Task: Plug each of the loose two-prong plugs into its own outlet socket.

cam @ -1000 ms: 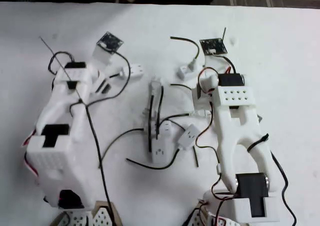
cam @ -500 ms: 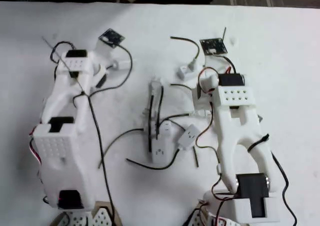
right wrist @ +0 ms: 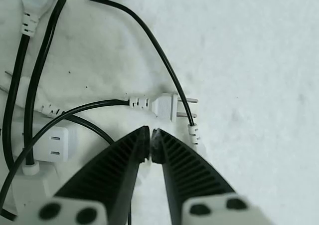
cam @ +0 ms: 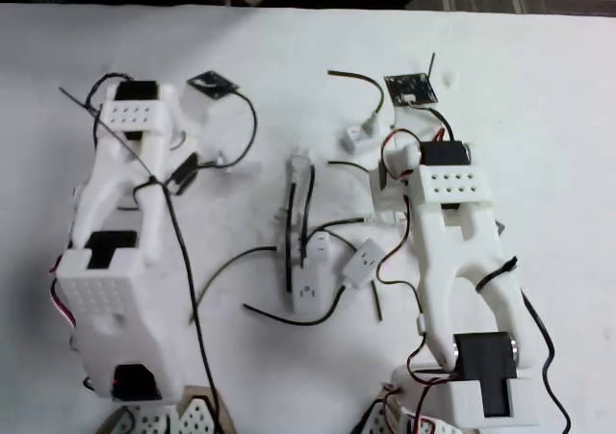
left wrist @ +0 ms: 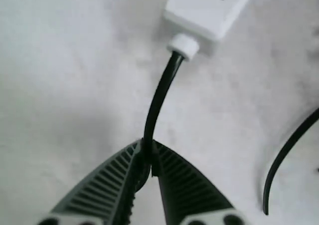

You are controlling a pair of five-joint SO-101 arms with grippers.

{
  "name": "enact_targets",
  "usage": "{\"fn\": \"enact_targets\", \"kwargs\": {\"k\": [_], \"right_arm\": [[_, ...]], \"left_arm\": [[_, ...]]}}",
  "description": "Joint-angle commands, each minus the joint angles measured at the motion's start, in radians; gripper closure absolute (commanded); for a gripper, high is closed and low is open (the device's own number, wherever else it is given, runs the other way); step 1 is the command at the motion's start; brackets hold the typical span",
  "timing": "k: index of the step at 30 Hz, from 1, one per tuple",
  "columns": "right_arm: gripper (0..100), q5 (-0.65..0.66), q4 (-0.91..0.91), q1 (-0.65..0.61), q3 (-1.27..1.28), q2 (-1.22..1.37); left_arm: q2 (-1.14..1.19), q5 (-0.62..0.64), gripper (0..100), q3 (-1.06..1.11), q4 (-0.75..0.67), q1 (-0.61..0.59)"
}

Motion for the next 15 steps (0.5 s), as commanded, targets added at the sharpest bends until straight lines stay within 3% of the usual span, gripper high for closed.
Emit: {"fn": "enact_targets", "kwargs": {"k": [1,7,15], "right_arm": [[98.0,0.0,-0.012,0.007,-0.005,-0.007],[98.0,0.0,-0.012,0.007,-0.005,-0.007],[97.9,0.0,-0.013,0.005,-0.005,-0.007]], "left_arm": [[-0.09,-0.015,98,-0.031,0.094,-0.074],[-0.093,-0.138,98,0.035,0.129,-0.179],[-0.094,-0.138,98,0.215,-0.002,-0.225]]}}
